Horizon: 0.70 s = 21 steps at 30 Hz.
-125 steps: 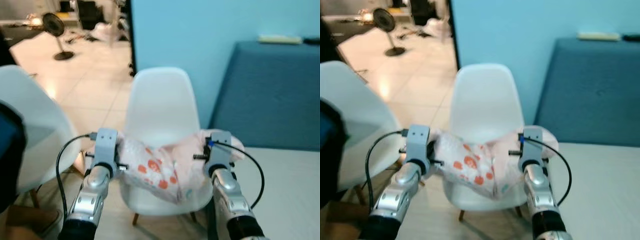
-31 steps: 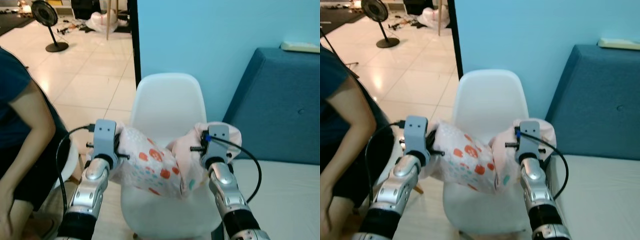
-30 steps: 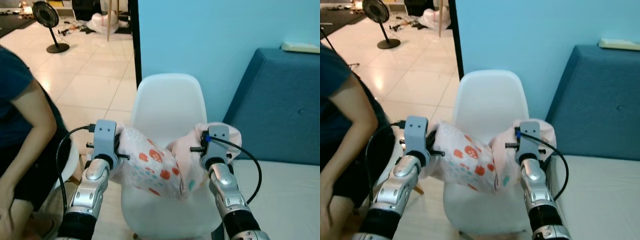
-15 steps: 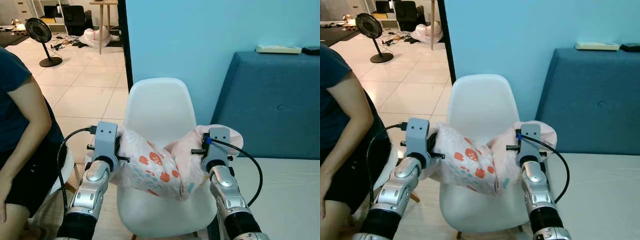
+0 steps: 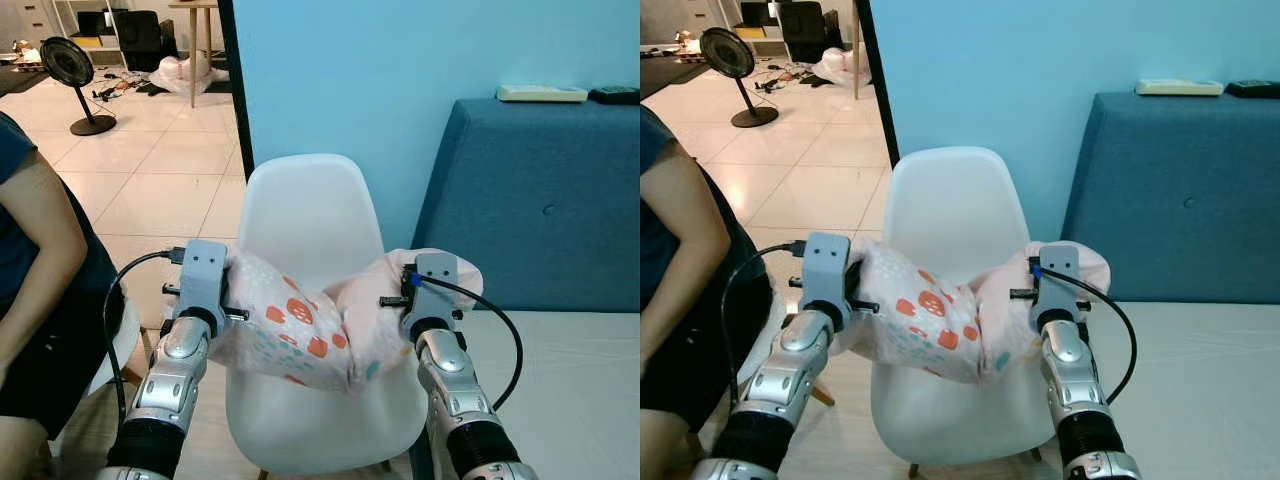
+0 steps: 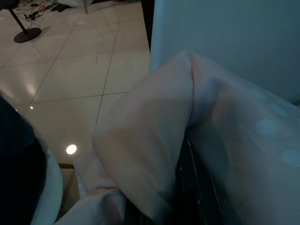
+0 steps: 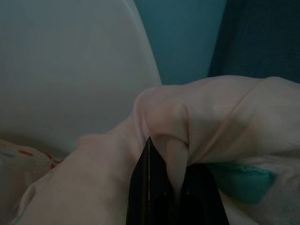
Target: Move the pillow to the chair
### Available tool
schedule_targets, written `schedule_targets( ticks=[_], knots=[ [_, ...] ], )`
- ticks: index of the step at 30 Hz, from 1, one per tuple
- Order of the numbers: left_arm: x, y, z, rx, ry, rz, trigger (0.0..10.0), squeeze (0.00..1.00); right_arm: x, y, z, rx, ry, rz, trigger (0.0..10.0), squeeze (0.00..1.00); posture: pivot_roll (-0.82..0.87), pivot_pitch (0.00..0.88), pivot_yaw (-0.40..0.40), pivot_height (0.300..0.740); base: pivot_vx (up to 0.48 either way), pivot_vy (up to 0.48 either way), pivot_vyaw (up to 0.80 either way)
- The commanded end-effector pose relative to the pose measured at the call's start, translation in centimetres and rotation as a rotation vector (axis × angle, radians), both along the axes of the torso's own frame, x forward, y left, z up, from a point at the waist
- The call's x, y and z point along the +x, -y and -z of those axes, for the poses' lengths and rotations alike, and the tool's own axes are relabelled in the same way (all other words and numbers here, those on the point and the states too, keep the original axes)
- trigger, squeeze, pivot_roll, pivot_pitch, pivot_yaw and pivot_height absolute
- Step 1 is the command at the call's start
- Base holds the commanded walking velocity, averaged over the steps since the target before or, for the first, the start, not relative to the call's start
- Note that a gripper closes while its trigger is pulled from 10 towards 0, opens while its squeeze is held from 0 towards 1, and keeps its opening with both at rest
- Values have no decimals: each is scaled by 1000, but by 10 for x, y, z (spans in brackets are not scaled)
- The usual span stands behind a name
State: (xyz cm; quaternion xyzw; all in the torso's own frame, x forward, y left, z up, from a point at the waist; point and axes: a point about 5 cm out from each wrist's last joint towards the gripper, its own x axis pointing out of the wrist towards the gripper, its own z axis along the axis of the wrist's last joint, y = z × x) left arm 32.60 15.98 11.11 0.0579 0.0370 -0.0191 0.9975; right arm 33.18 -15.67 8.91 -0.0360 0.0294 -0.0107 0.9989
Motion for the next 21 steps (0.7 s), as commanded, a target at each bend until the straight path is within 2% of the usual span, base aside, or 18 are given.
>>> schedule_targets(
  ticks=[1, 3, 8, 21],
  knots=[
    [2, -4, -6, 8, 32, -6, 10000, 0, 4, -11, -8, 10, 28, -41, 10000, 0, 14, 65, 11, 740, 0, 0, 0],
    [1, -5, -5, -10, 24, -18, 10000, 0, 4, -11, -8, 11, 28, -42, 10000, 0, 15, 67, 10, 740, 0, 0, 0],
    [0, -6, 0, -19, 9, -49, 10000, 0, 4, -14, -6, 7, 19, -57, 10000, 0, 14, 70, 7, 740, 0, -461, 0],
    [0, -9, 2, -37, -7, -82, 10000, 0, 3, -13, -5, 7, 13, -62, 10000, 0, 14, 73, 5, 740, 0, 0, 0]
  ],
)
